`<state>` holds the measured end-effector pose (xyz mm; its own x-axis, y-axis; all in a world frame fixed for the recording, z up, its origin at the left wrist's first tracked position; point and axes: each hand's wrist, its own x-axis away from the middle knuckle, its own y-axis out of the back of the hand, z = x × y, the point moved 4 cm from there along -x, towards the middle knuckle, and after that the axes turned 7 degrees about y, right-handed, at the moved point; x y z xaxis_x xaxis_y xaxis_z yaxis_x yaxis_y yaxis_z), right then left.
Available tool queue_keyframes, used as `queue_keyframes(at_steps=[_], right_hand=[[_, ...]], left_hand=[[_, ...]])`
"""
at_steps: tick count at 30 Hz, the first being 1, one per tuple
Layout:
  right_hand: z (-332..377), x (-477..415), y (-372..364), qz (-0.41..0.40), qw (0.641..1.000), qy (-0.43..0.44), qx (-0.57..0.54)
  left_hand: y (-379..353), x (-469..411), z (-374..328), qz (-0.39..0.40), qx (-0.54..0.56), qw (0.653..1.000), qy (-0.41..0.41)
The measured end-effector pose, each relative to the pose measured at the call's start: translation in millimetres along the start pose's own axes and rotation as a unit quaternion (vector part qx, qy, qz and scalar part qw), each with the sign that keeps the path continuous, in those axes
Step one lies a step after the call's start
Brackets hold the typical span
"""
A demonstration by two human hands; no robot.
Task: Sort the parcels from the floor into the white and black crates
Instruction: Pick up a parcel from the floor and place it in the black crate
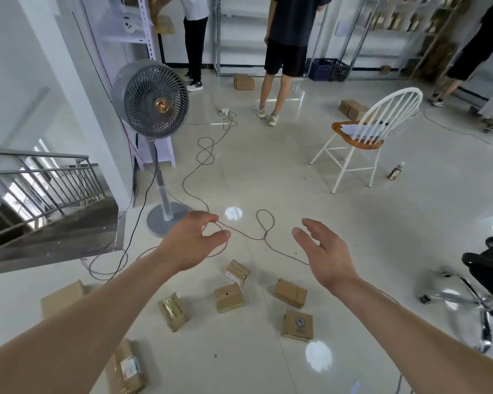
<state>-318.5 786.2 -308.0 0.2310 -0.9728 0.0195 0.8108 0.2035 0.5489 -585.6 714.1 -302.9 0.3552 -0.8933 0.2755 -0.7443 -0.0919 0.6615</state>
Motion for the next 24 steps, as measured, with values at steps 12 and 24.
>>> queue_keyframes(at_steps=[12, 24], right_hand=[[48.6, -15.0, -74.6, 0.000, 1.000, 0.013, 0.002], [39.4, -16.8, -66.1, -0.022, 0.999, -0.013, 0.027]], left_hand=[[64.2, -20.9, 54.4, -0.016, 0.002, 1.000, -0.002], [46.0, -49.9, 56.9, 0.034, 0.025, 0.999, -0.013]])
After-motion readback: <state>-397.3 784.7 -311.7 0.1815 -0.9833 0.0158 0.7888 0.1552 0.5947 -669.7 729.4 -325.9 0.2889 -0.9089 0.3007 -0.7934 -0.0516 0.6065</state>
